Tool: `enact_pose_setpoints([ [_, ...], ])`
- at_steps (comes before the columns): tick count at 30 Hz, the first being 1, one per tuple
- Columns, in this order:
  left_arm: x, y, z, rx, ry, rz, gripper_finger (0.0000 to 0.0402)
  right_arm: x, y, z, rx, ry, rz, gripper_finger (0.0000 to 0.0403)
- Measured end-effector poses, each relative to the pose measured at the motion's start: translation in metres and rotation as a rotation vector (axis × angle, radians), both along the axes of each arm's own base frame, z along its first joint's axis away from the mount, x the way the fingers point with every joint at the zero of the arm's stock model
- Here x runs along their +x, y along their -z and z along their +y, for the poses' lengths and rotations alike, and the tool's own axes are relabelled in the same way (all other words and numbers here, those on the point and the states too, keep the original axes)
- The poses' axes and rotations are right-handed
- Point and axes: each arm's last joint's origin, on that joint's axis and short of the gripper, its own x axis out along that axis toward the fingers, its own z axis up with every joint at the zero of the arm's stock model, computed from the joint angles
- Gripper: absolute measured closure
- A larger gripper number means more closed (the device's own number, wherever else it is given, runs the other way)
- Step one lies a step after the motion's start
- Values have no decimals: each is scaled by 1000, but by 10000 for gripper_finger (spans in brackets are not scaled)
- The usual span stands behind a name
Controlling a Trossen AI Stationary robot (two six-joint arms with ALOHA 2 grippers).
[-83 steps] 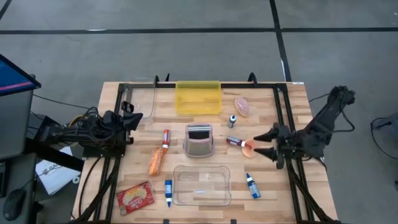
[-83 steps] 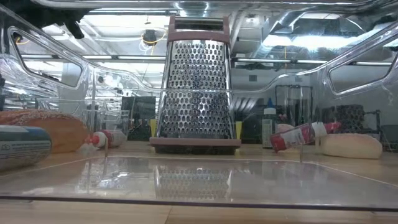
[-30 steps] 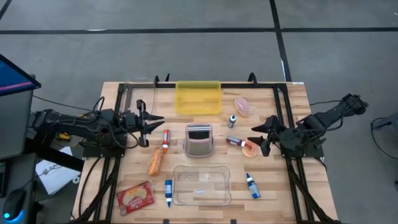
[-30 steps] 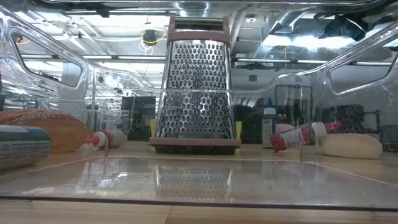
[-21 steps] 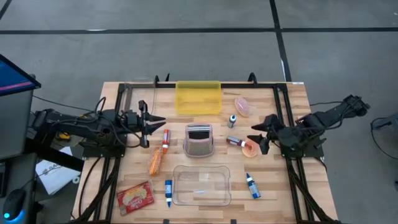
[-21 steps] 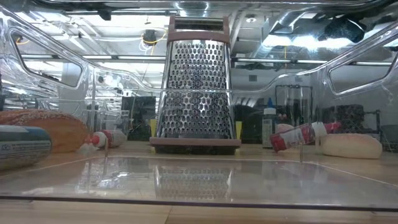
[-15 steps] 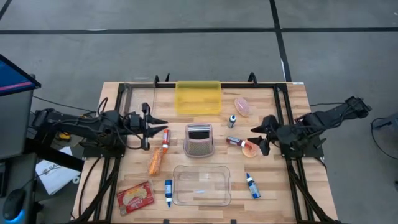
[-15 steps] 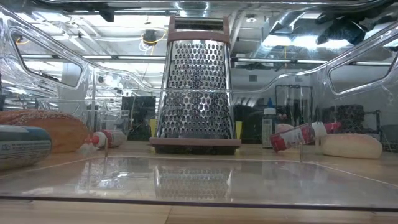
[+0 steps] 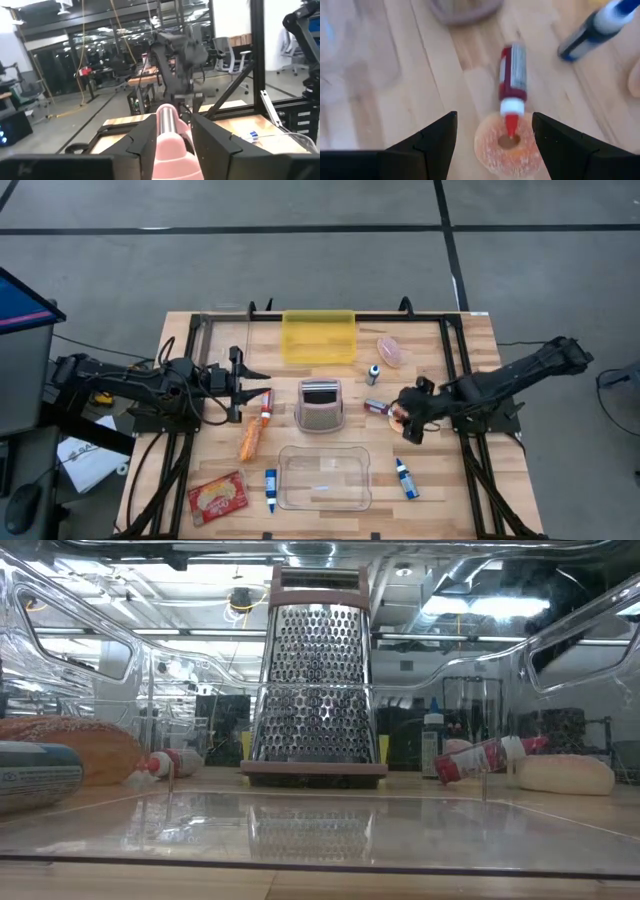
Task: Pick & Place Food Item
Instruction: Put the red food coloring bottle into the bottom transparent bin
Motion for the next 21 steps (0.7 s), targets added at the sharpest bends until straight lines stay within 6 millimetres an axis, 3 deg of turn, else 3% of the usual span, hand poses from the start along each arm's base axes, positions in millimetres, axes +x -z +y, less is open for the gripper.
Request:
enact_pose_setpoints([
  [11,2,1,-1,5,16,-1,188,15,25,15,-144,-60,99,154],
  [21,5,0,-1,19,24,-14,163,31,43,6,-191,-20,170,154],
])
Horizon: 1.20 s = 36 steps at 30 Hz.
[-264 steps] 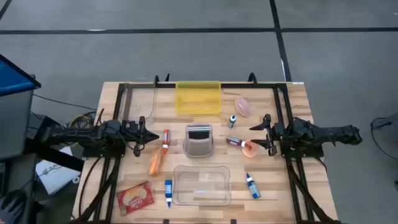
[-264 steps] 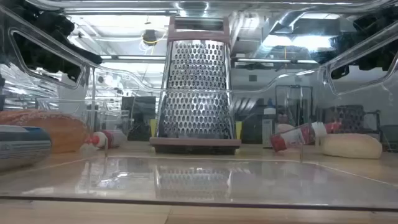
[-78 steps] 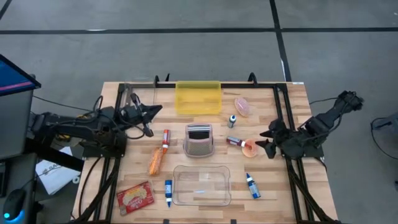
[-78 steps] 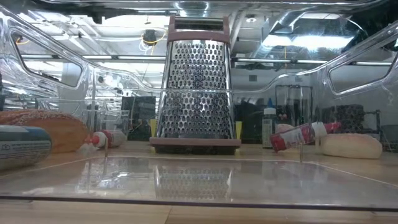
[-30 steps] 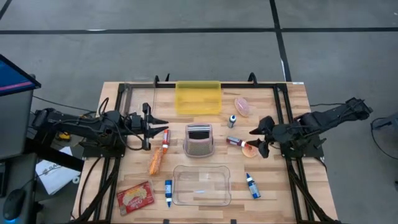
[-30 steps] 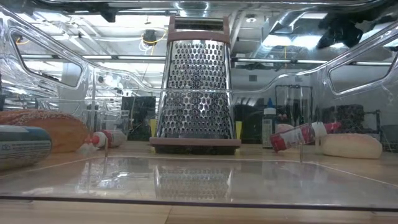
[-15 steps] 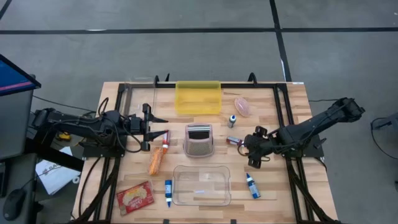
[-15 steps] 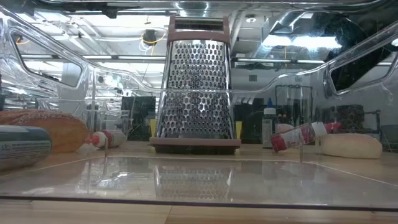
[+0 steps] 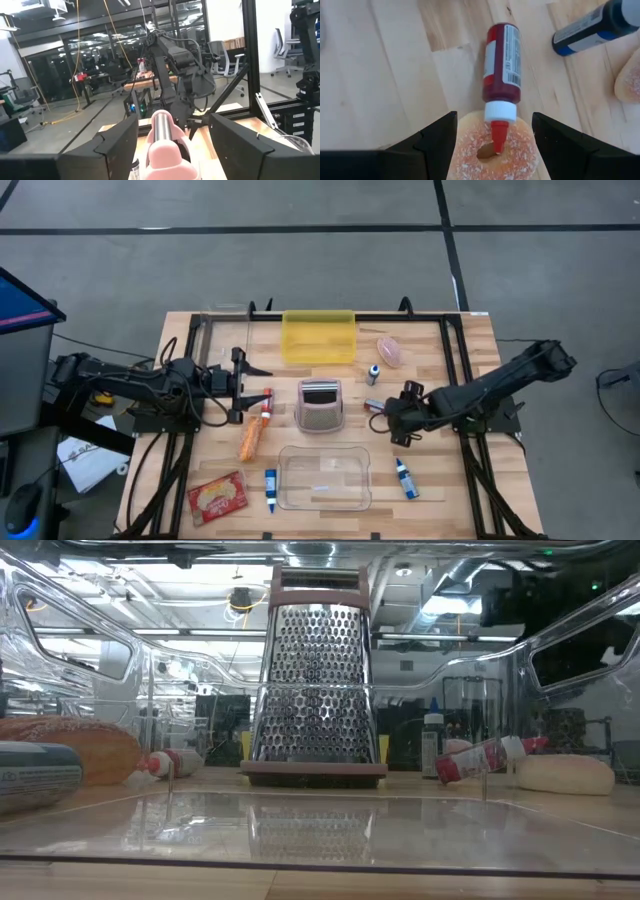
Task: Pick & Place Food Item
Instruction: Put the red food coloring bottle into the bottom transparent bin
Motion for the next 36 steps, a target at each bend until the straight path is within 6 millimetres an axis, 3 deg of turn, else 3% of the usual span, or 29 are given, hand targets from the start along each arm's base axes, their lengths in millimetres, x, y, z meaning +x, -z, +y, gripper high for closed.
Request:
enact_pose_setpoints([
  [12,0,0,0,9,-2,1,166,-3,23,-10,51,33,-16,154],
  [36,0,0,0,9,-2,0,170,2,26,-14,51,36,-20,154],
])
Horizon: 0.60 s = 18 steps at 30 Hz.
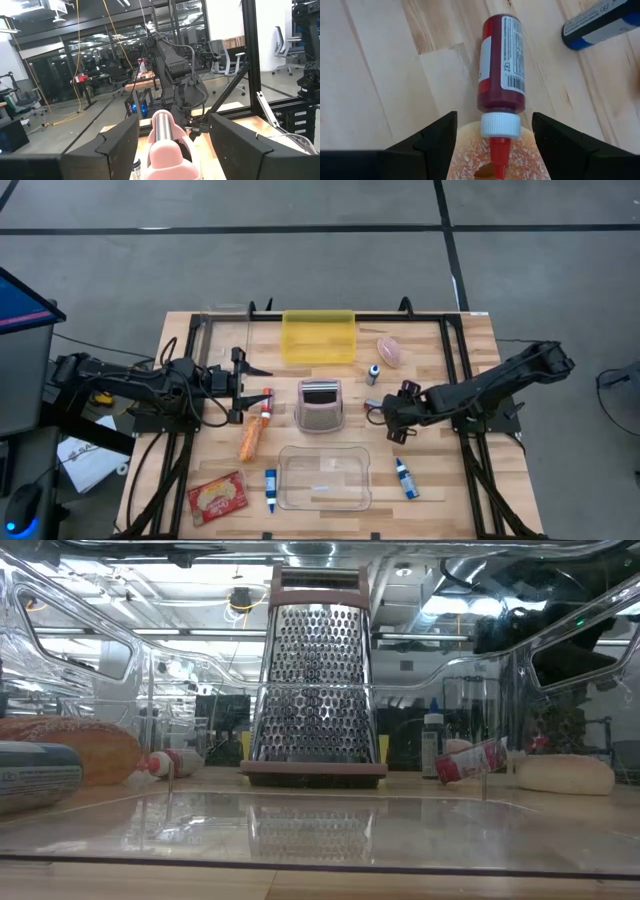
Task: Pick & Place Food Item
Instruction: Put the red food coloring bottle into the bottom transparent bin
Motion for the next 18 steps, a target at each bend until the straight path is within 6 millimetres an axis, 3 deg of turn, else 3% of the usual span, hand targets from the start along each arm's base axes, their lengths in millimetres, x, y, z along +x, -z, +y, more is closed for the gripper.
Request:
enact_pose_setpoints([
  [13,0,-1,0,-1,0,-6,170,2,6,1,-10,-6,30,155],
  [18,0,-1,0,-1,0,-5,170,3,6,-3,-12,15,28,191],
])
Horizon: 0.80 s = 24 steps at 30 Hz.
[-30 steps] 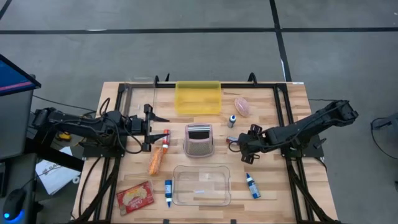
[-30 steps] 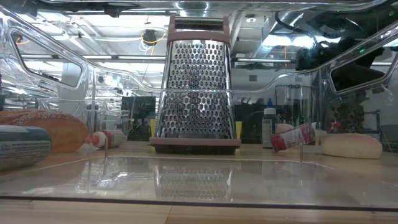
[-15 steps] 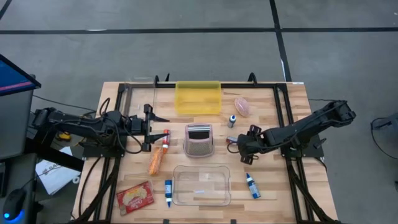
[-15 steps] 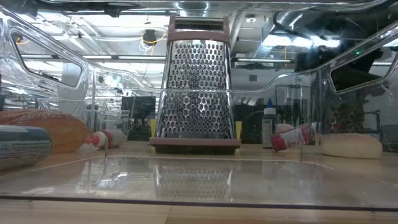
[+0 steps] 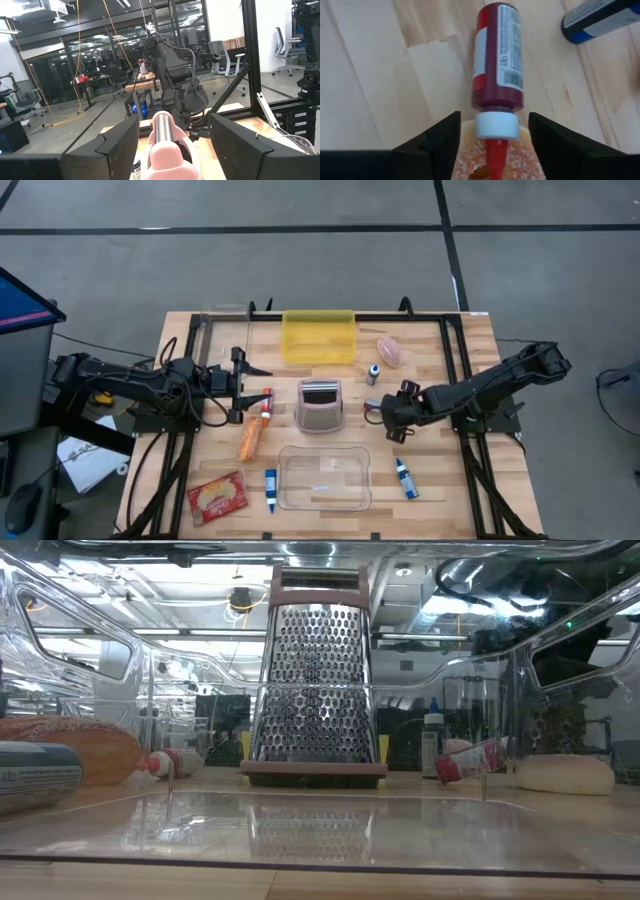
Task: Pick & Place Food Item
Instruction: Put the red food coloring bottle into the bottom transparent bin
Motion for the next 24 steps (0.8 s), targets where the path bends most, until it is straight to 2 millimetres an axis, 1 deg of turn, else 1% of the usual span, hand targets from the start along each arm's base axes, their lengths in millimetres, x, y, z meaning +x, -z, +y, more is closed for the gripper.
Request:
enact_pose_setpoints([
  [3,0,0,0,0,0,0,170,0,0,-2,-2,5,2,236],
  [7,0,0,0,0,0,0,170,0,0,-2,-8,-9,9,307],
  [12,0,0,0,0,0,0,170,-1,-2,-2,-4,-18,6,310],
  [14,0,0,0,0,0,1,170,-2,-8,-1,-7,-19,18,310],
  [18,0,0,0,2,0,1,170,3,-30,0,-22,-23,42,310],
  [21,0,0,0,3,-1,1,170,9,-53,5,-46,-56,39,310],
  [24,0,0,0,3,-1,1,170,10,-77,9,-59,-79,69,310],
])
